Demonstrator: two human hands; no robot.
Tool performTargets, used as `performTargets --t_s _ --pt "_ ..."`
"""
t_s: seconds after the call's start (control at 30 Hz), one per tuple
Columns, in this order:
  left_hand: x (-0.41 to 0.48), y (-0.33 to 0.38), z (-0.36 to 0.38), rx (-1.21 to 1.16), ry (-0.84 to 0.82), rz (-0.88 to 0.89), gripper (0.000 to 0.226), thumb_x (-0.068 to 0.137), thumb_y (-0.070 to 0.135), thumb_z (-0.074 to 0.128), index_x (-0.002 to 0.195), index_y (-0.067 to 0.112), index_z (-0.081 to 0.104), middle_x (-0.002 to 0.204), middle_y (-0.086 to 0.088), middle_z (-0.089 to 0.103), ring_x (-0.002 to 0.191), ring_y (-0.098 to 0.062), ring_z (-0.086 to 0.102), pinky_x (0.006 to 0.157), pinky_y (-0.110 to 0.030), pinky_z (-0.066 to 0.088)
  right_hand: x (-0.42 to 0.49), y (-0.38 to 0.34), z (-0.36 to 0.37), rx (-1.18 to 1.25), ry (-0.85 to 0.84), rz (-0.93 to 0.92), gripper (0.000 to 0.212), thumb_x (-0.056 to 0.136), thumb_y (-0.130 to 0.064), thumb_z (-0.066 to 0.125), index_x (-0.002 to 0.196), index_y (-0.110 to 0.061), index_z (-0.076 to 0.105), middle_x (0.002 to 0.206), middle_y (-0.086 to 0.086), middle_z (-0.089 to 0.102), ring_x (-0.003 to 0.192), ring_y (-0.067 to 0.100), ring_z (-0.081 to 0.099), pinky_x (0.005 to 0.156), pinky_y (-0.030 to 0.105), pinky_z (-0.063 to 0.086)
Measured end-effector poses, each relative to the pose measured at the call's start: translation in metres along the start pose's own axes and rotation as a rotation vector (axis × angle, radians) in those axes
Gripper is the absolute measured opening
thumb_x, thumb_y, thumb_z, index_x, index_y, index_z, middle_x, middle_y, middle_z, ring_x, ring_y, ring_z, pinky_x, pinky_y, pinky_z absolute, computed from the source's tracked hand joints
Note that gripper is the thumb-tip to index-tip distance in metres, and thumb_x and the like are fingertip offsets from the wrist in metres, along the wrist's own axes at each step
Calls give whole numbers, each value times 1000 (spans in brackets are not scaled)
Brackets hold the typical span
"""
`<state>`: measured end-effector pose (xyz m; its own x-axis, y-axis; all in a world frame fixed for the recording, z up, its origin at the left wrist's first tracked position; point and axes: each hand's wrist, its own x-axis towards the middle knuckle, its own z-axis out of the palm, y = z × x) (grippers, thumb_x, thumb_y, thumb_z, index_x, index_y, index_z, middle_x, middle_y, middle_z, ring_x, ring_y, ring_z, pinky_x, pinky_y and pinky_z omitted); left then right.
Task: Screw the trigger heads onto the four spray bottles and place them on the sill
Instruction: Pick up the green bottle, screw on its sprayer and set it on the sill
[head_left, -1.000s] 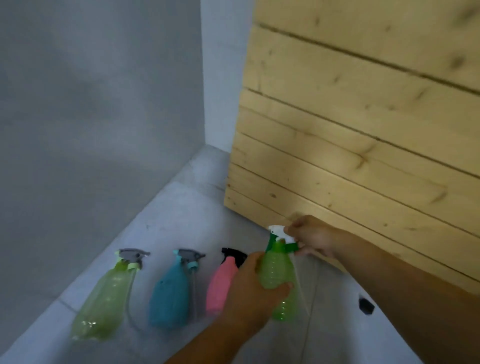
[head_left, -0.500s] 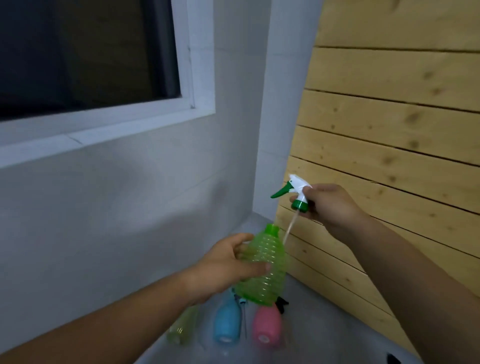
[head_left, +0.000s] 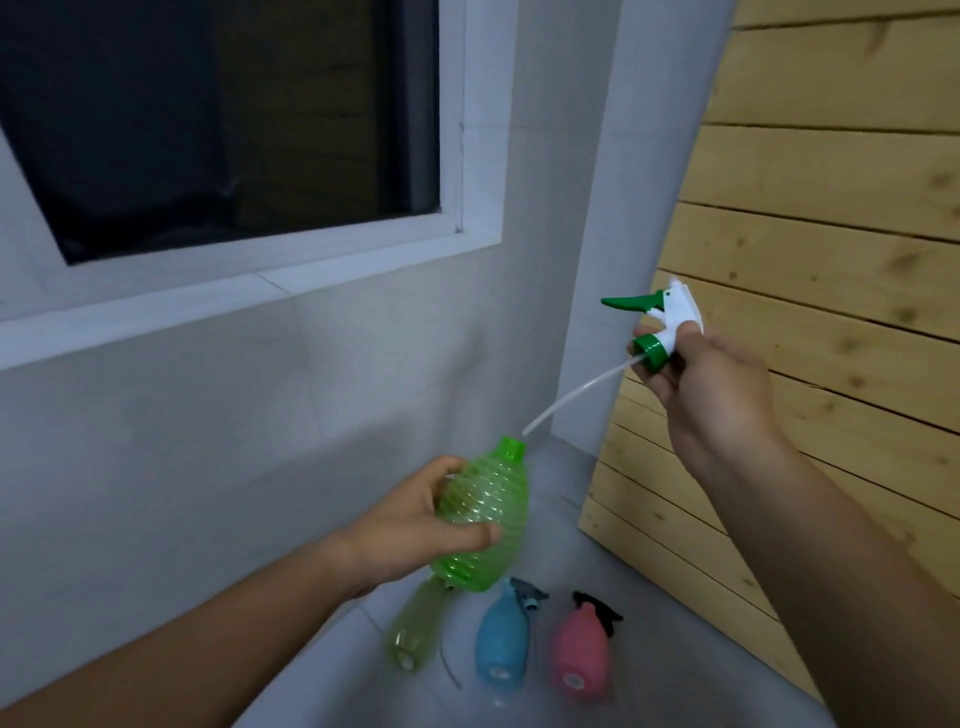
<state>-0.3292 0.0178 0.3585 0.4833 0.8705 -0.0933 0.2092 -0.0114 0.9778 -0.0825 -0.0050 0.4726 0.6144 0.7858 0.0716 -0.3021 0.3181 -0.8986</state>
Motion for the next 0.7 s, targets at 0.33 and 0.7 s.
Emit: performTargets --t_s 0.33,0.7 --pt "3 -3 2 13 -6 70 57 78 -7 85 126 9 58 121 -22 70 96 -14 69 90 -36 58 7 26 -4 -43 -59 129 21 101 -13 47 112 1 58 104 18 71 91 27 70 92 44 56" --pt "-1 3 15 -188 -140 -39 47 76 14 85 118 27 70 109 -8 79 92 -20 78 68 -29 62 -17 50 -1 -417 -485 169 16 93 -3 52 107 1 59 100 17 76 85 22 73 70 27 61"
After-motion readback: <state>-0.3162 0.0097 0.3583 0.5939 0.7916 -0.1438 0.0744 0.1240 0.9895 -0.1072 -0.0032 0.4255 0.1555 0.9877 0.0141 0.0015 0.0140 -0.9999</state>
